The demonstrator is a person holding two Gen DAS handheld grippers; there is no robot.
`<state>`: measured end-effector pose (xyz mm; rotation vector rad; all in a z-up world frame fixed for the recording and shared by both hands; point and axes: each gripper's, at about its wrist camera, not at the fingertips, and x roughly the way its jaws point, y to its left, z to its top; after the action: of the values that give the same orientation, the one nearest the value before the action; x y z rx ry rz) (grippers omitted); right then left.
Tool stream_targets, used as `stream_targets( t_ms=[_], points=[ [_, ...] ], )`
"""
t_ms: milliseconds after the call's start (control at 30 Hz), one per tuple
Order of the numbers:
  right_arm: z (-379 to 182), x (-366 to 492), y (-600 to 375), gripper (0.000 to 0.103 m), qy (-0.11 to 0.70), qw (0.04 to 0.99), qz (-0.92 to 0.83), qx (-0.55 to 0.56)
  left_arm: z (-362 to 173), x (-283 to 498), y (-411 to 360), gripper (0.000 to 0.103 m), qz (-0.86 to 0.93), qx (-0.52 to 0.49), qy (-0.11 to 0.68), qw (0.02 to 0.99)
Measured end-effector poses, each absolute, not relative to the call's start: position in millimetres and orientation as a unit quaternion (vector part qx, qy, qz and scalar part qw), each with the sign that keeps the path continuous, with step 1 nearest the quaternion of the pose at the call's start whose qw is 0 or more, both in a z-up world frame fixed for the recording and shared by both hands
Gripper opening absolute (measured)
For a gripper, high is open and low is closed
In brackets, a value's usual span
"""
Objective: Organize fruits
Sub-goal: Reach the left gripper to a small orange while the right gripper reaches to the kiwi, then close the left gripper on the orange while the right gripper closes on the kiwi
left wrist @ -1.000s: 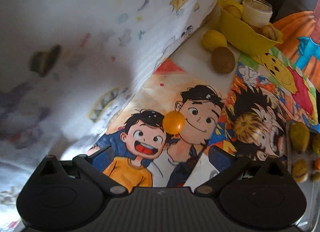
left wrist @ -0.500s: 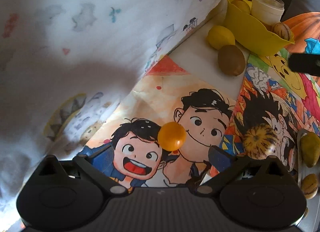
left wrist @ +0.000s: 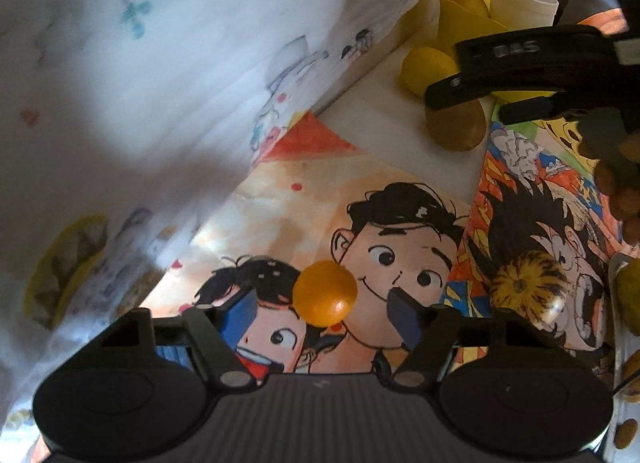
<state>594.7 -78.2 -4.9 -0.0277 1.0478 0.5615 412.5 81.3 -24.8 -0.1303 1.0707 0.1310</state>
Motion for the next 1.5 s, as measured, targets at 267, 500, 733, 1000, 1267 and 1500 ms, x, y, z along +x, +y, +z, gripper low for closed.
stream_targets(
  t_ms=[267, 500, 733, 1000, 1267, 1500],
  points=[
    [-17.2, 598.5, -68.5, 0.078, 0.497, 0.824, 0.271, -0.03, -25.1, 417.3, 72.2, 0.047, 0.072, -0.049, 0.486, 0.87],
    [-17.7, 591.5, -69.0, 0.061, 0.498, 0.826, 0.263, -0.031, -25.1, 421.6, 70.9, 0.037, 0.079, -0.053, 0.472, 0.876],
    [-16.5, 582.2, -70.1, 0.06, 0.495, 0.824, 0.273, -0.03, -26.8, 428.1, 71.5, 0.034, 0.073, -0.047, 0.465, 0.881],
    [-25.1, 569.9, -56.8, 0.06, 0.496, 0.82, 0.283, -0.03, -26.8, 424.8, 74.0, 0.039, 0.066, -0.047, 0.47, 0.879],
    [-27.1, 569.9, -57.2, 0.06, 0.499, 0.819, 0.283, -0.028, -25.7, 416.6, 74.4, 0.05, 0.069, -0.046, 0.476, 0.876],
    [-22.7, 568.5, -61.5, 0.06, 0.499, 0.819, 0.282, -0.028, -26.9, 407.4, 73.1, 0.059, 0.069, -0.038, 0.479, 0.874]
  ],
)
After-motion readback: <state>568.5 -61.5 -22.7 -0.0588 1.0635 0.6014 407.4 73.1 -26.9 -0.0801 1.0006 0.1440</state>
